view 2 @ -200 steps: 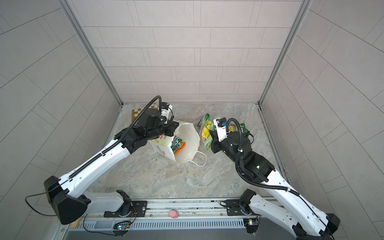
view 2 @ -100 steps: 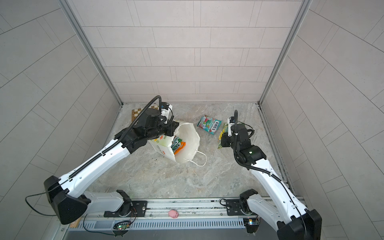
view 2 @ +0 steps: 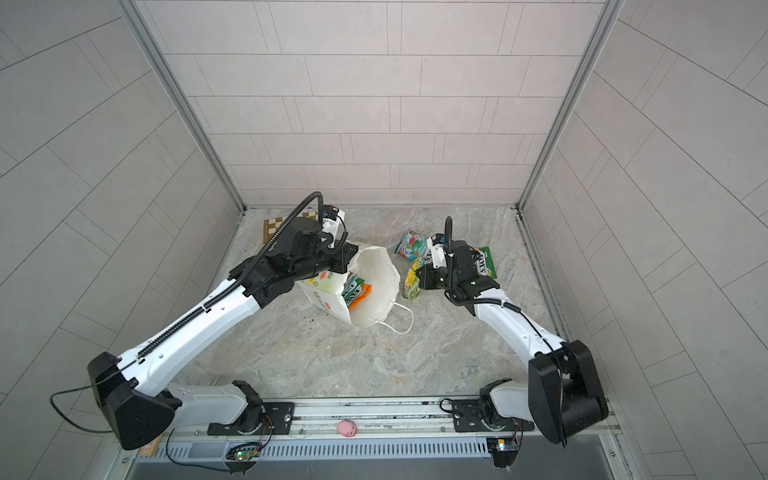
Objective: Take the snacks out of the paper bag
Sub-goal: 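Lower the Spring Tea packet onto the table beside the others and release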
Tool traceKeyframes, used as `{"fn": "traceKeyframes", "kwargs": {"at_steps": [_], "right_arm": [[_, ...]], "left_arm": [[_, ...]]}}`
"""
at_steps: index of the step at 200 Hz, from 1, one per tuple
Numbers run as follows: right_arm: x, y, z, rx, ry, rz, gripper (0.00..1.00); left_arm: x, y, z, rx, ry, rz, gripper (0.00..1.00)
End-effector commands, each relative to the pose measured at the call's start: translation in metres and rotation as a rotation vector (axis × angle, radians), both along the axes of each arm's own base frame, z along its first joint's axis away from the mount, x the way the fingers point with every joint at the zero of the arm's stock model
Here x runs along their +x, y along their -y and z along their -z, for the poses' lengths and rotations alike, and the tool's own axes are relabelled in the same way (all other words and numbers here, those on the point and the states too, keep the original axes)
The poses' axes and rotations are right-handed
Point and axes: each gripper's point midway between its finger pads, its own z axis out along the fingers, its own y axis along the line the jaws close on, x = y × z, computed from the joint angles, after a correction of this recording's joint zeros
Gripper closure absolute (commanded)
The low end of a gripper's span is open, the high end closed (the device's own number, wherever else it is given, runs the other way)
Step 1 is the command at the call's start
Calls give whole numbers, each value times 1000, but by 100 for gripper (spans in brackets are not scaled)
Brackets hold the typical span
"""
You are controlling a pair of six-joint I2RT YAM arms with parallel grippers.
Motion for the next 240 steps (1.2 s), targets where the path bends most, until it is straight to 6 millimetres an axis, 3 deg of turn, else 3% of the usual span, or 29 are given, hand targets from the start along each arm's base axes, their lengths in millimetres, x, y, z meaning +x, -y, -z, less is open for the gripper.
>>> {"fn": "traceKeyframes", "kwargs": {"at_steps": [1,41,83,110,181,202,229,240], "right_arm": [[19,-33,-40,195,99,-103,100],[33,-37,-18,211,64,-109,100],[31,-18,37,80,-92,-99,100],[31,-3,60,16,-119,-79,100],[30,35,90,-211,-206,-37,97],[29,44,97,-266,-255,-37,89],[28,52,102,-324,-287,-20,61],[30,58,98,-343,-280,5,56]], "left_arm": [[-5,-3,-9,-5,30,3,100],[-6,-5,-10,-2,34,2,100],[-5,-5,-10,0,32,2,100],[-5,-5,-9,1,32,2,100],[-5,-5,-11,1,34,2,100],[-5,-5,-10,4,33,3,100],[-5,-4,-10,3,35,5,100],[-5,-4,-10,6,36,7,100]]}}
